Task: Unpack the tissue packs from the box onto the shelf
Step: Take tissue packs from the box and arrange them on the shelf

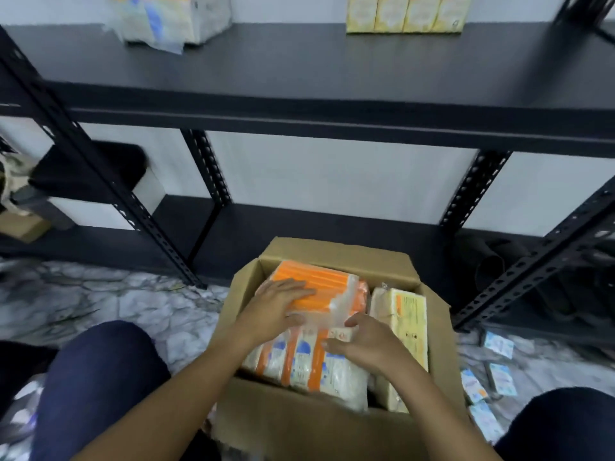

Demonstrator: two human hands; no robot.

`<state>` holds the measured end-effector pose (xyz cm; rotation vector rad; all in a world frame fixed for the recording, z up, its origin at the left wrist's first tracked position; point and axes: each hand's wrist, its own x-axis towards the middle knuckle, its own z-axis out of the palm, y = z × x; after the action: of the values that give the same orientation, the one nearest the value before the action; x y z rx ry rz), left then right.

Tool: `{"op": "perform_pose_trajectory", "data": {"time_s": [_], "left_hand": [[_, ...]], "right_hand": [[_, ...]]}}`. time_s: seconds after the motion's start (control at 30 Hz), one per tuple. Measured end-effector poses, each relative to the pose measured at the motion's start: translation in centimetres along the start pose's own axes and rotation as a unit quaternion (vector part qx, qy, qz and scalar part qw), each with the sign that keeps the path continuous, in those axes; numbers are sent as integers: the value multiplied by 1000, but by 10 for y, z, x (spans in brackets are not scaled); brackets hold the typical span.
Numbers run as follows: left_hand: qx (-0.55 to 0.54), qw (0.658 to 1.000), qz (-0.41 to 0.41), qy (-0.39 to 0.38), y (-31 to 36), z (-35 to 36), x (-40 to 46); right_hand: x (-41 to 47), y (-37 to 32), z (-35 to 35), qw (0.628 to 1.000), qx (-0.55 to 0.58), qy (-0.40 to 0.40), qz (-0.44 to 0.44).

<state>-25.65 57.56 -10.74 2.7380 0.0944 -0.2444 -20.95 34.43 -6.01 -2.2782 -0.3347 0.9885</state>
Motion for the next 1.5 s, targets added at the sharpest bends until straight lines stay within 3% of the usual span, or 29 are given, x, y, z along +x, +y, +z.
{"op": "perform_pose_trajectory", "data": {"time_s": [0.13,0.37,0.57,0.87,1.03,1.27,1.5], "left_hand": [[-12,998,-35,49,19,-10,2],[10,995,-69,64,41,-45,9],[-102,980,-134,107,29,-76,14],[-163,961,-105,198,28,-119,27],[-136,965,-49,218,51,-153,27],[-111,972,10,208,100,-242,1],[-127,951,61,275,148,-333,-33]], "right_hand": [[-13,4,-1,998,48,34,-18],[-21,-2,-37,996,58,51,-43],[-32,-21,-99,997,38,38,-52],[-42,-57,-180,994,2,45,-103],[-62,-74,-215,987,18,85,-135],[-134,-123,-279,971,-10,140,-195],[-216,-158,-339,950,0,218,-221]]}}
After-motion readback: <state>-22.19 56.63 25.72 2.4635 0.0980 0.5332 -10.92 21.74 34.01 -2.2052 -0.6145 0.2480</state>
